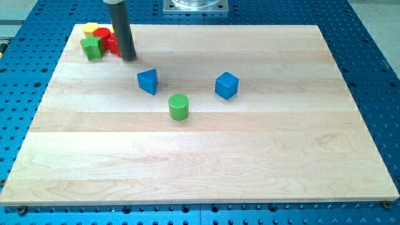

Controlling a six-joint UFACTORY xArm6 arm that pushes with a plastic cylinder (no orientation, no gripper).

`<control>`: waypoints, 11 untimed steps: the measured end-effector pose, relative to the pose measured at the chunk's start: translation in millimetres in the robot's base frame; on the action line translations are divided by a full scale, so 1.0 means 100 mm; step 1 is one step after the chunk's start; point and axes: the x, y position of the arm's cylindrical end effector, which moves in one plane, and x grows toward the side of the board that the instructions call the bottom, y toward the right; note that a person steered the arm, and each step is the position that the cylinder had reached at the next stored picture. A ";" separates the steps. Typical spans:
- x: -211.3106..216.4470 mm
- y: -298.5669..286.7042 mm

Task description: Move triangle on right to red star

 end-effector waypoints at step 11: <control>0.36 0.09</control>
